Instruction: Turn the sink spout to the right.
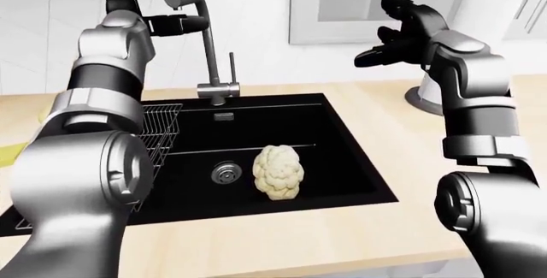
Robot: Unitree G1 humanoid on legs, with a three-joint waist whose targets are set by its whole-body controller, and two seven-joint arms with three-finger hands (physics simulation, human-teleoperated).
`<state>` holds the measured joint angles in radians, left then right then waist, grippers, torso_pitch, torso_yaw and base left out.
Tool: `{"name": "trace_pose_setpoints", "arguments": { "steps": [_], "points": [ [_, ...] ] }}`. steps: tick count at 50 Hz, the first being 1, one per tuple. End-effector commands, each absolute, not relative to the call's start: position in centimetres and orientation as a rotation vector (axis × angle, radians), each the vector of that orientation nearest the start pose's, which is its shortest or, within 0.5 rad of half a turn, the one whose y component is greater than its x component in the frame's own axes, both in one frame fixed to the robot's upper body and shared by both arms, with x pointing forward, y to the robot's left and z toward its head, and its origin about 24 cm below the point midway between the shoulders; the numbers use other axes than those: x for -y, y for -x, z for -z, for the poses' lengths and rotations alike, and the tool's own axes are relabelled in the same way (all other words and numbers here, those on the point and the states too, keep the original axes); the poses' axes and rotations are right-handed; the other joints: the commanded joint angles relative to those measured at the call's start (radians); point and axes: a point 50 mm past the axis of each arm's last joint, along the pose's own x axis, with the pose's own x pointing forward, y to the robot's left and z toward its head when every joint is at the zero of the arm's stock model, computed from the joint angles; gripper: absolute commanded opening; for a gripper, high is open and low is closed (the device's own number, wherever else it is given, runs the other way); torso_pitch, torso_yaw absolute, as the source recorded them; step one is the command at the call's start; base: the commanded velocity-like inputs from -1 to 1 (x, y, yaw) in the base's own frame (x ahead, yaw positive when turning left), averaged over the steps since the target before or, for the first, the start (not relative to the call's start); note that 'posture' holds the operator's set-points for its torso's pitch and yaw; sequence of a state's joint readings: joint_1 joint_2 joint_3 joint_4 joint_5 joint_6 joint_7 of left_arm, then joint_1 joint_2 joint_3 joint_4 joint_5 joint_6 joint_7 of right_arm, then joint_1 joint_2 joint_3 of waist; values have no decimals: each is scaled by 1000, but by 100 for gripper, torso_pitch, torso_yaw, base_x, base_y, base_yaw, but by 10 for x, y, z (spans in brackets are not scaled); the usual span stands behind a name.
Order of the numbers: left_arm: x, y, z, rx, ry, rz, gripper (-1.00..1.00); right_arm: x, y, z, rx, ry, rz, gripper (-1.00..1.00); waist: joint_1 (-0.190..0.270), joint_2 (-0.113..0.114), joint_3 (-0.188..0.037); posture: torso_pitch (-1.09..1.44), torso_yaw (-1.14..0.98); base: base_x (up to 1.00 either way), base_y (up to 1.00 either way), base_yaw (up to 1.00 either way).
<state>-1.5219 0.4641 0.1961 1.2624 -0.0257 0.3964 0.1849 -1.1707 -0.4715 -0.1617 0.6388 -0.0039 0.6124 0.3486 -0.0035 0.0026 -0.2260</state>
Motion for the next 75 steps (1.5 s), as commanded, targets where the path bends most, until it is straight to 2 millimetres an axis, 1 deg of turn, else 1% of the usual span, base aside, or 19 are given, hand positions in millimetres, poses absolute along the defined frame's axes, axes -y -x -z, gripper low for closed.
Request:
{"name": "trace_pose_setpoints", "arguments": {
  "steps": [1, 7, 14, 20, 24, 30, 38, 50, 57, 67, 75],
  "points": [
    [-225, -418, -321, 23, -59, -366, 100, 217, -397, -294, 41, 206, -101, 100, 0, 0, -18, -33, 0, 0, 0, 0],
    [-221, -418, -322, 23, -61, -357, 100, 217, -396, -296, 42, 207, -101, 100, 1, 0, -18, -33, 0, 0, 0, 0],
    [-213, -419, -323, 13, -71, -330, 100, 217, -397, -297, 41, 208, -102, 100, 1, -2, -18, -33, 0, 0, 0, 0],
    [-205, -418, -331, 28, -81, -306, 100, 217, -396, -296, 42, 208, -101, 100, 2, -3, -17, -33, 0, 0, 0, 0],
    [-198, -419, -328, 31, -85, -285, 100, 217, -396, -294, 42, 205, -103, 100, 1, -4, -17, -33, 0, 0, 0, 0],
    [-193, -421, -324, 27, -90, -273, 100, 220, -394, -294, 42, 204, -98, 100, 2, -5, -19, -33, 0, 0, 0, 0],
    [-192, -423, -314, 14, -100, -275, 100, 220, -394, -294, 40, 204, -98, 100, 0, -6, -21, -33, 0, 0, 0, 0],
    [-186, -424, -311, 12, -104, -263, 100, 220, -394, -294, 40, 205, -98, 100, 0, -7, -21, -33, 0, 0, 0, 0],
    [-183, -424, -314, 18, -105, -257, 100, 221, -393, -294, 41, 202, -96, 100, 1, -8, -21, -33, 0, 0, 0, 0],
    [-176, -423, -315, 21, -109, -233, 100, 221, -392, -295, 42, 204, -95, 100, 2, -9, -20, -33, 0, 0, 0, 0],
    [-166, -423, -311, 17, -114, -206, 100, 221, -392, -293, 41, 203, -94, 100, 2, -10, -20, -33, 0, 0, 0, 0]
  ]
}}
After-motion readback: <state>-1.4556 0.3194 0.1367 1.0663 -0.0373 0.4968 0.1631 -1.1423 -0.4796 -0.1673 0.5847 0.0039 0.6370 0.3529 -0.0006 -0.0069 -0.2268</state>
